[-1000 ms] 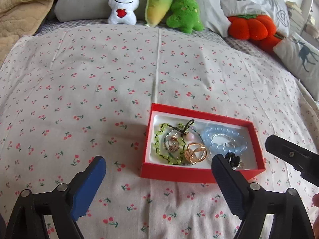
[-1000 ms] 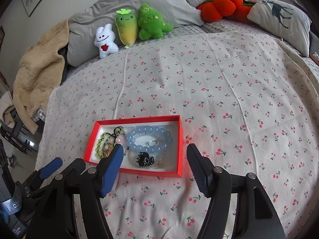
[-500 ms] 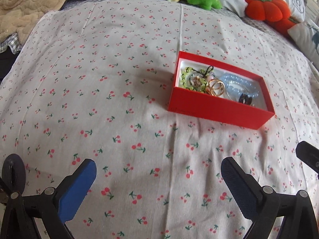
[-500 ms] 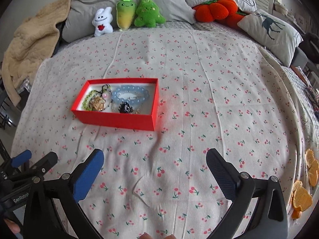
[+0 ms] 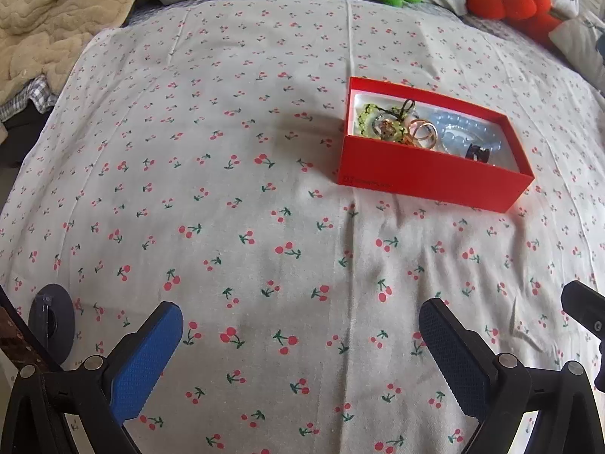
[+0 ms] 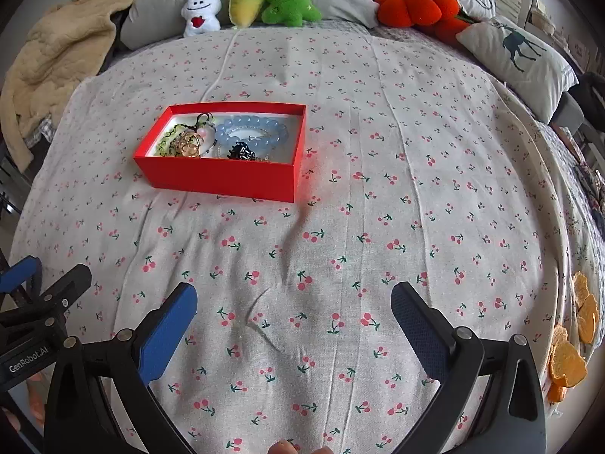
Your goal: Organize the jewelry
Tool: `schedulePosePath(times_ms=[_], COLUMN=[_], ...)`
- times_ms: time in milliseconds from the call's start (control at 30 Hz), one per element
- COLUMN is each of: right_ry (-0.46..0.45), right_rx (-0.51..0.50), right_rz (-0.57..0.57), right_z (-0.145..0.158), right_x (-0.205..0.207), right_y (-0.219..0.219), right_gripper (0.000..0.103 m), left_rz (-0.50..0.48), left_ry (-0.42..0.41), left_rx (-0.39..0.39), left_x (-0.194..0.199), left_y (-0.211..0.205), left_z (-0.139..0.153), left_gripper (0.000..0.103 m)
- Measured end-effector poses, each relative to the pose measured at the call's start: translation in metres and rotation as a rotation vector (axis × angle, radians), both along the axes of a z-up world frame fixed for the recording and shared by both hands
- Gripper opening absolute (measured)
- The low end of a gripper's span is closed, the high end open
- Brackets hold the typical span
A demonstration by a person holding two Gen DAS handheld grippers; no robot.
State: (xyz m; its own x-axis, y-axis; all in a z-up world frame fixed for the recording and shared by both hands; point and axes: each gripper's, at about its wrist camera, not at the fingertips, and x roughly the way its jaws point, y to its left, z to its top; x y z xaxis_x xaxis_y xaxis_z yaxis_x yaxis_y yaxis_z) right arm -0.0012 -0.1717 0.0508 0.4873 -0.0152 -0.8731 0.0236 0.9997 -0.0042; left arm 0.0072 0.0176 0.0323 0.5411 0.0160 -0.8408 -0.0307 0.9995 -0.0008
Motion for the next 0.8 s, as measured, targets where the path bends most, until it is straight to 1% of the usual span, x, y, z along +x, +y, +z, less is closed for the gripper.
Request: schedulePosePath(times_ms=[367,800], right_ry=[0.005,0.012], right_rx=[-0.015,-0.011], right_rz=[0.013,0.004], right_z=[-0.0015,-0.0031], right_x=[0.0036,0.0046], right_y=[0.0104,0.0099], right_gripper=[0.103,0.103], left_rz=[0.002,0.014], left_ry=[0.008,0.021], left_rx=[0.001,0.000], left_x=[-0.0005,0.0014], left_y=[-0.0014,0.0020], left_z=[-0.0012,-0.0033], left_gripper=[0.102,0.102])
